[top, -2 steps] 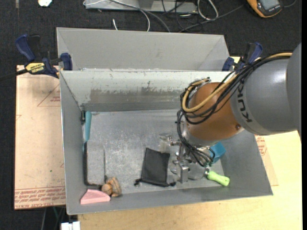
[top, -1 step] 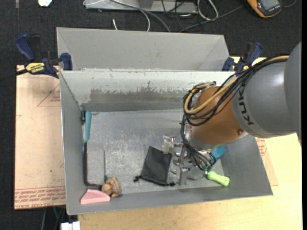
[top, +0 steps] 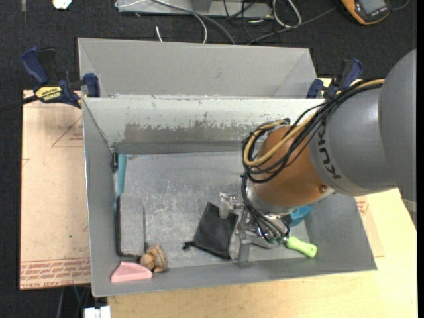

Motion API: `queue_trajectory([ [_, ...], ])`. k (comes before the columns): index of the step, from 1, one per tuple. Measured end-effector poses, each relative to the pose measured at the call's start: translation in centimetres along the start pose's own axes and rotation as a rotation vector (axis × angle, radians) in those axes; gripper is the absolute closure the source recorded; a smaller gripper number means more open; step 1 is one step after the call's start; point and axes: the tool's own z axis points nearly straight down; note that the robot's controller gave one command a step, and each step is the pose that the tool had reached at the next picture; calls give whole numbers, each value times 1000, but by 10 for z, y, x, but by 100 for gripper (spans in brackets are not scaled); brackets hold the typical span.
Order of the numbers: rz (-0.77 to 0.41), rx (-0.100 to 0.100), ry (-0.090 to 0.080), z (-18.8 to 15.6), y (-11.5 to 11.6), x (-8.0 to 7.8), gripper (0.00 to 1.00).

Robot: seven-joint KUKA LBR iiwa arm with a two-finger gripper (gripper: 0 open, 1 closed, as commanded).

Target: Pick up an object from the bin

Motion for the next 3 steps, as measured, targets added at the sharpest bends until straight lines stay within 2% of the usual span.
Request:
queue_trajectory([
  [1, 155, -1, -4, 0, -7, -19, 0],
  [2, 337, -4, 2, 0, 18, -20, 100],
  [3, 337, -4, 2, 0, 18, -20, 100],
])
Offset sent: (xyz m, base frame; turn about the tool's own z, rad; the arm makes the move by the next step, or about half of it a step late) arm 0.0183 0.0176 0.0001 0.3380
